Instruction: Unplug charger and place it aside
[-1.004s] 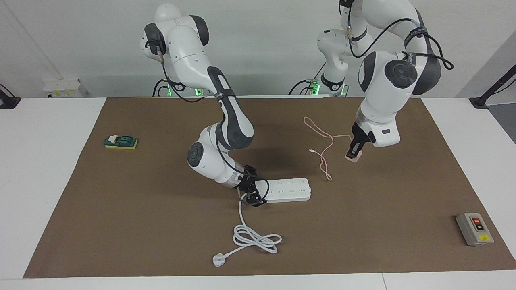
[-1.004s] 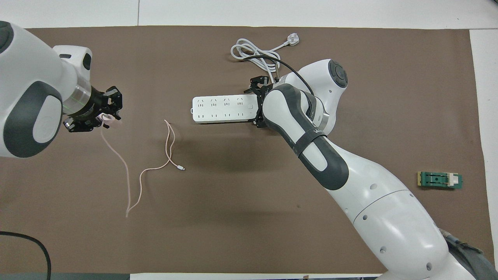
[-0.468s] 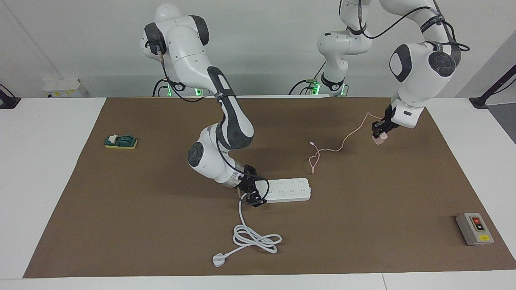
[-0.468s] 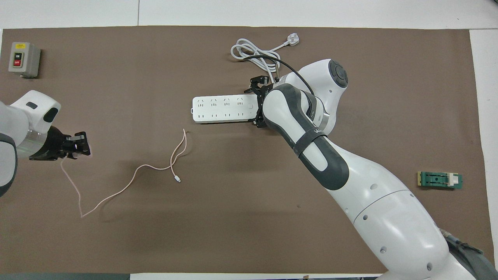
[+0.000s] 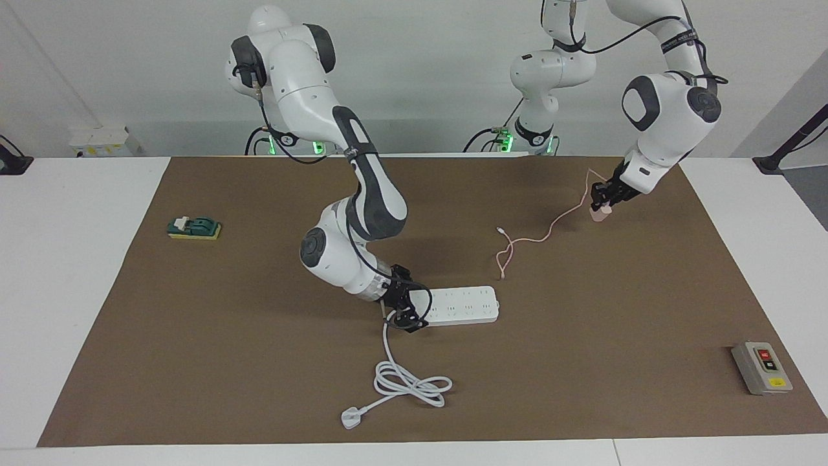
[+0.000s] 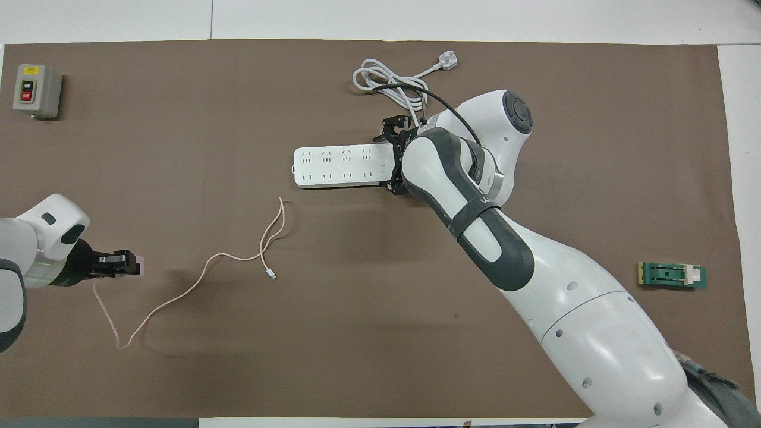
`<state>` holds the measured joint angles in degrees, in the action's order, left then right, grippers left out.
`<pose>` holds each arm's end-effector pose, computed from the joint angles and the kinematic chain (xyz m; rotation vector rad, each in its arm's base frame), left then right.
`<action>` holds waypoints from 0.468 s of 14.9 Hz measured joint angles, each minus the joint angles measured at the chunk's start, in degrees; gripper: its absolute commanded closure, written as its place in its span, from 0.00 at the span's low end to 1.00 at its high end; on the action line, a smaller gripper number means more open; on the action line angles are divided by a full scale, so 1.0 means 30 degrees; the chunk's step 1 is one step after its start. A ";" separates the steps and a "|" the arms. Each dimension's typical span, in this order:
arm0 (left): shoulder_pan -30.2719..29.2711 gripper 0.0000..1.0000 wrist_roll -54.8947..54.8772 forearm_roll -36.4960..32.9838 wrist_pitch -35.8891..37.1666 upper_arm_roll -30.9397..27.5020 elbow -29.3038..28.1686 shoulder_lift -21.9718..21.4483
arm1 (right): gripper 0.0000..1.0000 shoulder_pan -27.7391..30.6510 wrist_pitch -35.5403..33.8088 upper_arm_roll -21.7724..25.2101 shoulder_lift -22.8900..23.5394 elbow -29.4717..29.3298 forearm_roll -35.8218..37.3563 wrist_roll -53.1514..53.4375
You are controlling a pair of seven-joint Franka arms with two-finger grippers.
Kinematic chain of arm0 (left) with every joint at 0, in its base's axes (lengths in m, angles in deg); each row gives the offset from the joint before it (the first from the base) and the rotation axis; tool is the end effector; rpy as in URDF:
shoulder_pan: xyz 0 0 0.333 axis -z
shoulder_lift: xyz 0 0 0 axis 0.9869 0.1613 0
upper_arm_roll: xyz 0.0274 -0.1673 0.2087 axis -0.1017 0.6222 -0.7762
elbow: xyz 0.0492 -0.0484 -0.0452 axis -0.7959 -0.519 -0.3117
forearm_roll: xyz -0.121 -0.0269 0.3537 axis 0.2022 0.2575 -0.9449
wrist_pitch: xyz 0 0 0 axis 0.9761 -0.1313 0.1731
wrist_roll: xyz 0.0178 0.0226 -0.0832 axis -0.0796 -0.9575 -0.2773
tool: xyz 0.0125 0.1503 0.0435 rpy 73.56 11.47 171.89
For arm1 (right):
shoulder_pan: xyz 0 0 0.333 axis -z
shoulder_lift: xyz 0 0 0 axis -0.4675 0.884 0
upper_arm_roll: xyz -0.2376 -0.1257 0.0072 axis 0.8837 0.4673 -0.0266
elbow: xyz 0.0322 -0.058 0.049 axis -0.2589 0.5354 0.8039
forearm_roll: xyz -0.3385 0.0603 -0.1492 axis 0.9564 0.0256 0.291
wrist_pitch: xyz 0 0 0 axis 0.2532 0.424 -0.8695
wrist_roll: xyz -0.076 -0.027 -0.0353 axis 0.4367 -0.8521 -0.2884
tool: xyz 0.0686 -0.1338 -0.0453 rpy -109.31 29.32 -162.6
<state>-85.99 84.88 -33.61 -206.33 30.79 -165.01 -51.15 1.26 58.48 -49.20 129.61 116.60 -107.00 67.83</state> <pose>0.4414 0.0202 0.3121 3.0288 0.1047 -0.1854 0.6232 0.3139 0.2007 -1.9710 1.7096 0.5556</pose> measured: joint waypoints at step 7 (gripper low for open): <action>0.0117 1.00 -0.0417 0.1144 -0.2197 0.0173 -0.1824 -0.0271 | 0.00 0.0727 -0.1488 0.0849 -0.1749 0.0156 0.0014 0.0102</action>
<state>-85.64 83.63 -30.18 -212.92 31.31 -170.49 -51.96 3.45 54.01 -46.65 124.36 117.07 -106.96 68.14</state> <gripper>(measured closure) 0.687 0.000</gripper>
